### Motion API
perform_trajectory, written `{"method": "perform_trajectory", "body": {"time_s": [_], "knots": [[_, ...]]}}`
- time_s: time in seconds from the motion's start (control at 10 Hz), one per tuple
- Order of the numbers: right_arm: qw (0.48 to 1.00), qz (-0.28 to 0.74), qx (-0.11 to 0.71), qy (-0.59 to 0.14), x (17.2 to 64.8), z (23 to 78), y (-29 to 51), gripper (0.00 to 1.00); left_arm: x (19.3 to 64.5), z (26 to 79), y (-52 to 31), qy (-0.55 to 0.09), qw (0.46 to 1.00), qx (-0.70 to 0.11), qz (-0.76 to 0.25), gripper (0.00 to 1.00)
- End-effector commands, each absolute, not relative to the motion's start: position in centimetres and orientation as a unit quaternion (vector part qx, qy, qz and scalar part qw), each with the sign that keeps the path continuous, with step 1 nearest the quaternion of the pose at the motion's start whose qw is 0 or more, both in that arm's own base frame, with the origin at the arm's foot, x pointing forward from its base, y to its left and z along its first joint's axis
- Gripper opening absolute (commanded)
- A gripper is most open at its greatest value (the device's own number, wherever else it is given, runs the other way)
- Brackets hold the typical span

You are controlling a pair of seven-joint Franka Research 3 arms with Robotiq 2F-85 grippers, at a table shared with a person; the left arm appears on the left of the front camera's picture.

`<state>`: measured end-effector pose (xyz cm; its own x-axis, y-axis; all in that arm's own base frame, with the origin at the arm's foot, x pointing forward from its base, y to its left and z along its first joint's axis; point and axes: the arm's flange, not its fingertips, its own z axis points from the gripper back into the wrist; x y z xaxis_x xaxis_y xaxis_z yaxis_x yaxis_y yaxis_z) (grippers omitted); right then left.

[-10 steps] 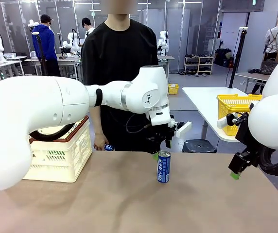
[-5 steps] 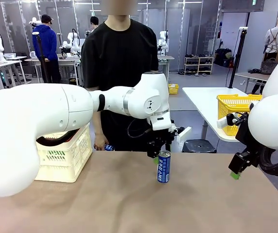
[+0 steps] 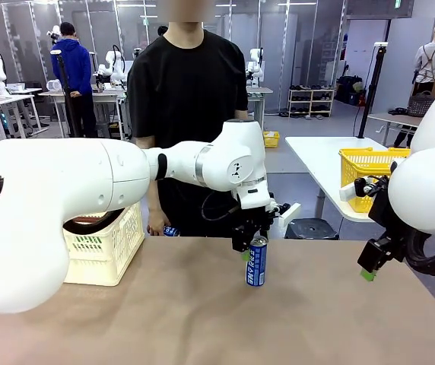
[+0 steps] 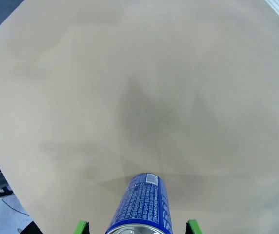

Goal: Place the drinks into the Shopping basket.
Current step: Pick up one drink and place it into the Shopping basket.

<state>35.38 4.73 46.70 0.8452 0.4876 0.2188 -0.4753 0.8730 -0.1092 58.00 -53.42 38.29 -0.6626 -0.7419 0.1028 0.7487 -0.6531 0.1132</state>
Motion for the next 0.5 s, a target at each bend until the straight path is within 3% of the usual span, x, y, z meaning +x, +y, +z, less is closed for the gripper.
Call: {"method": "perform_trajectory", "body": {"time_s": [0.0, 0.4], "knots": [[0.96, 0.251, -0.025, -0.119, 35.31, 46.69, 4.74, 0.94, 59.3, 39.19, -55.0, -0.071, 0.42, -0.035, -0.904, 0.92], [0.96, 0.251, -0.025, -0.119, 35.31, 46.69, 4.74, 0.94, 59.28, 38.82, -55.06, -0.058, 0.422, -0.037, -0.904, 0.54]]}}
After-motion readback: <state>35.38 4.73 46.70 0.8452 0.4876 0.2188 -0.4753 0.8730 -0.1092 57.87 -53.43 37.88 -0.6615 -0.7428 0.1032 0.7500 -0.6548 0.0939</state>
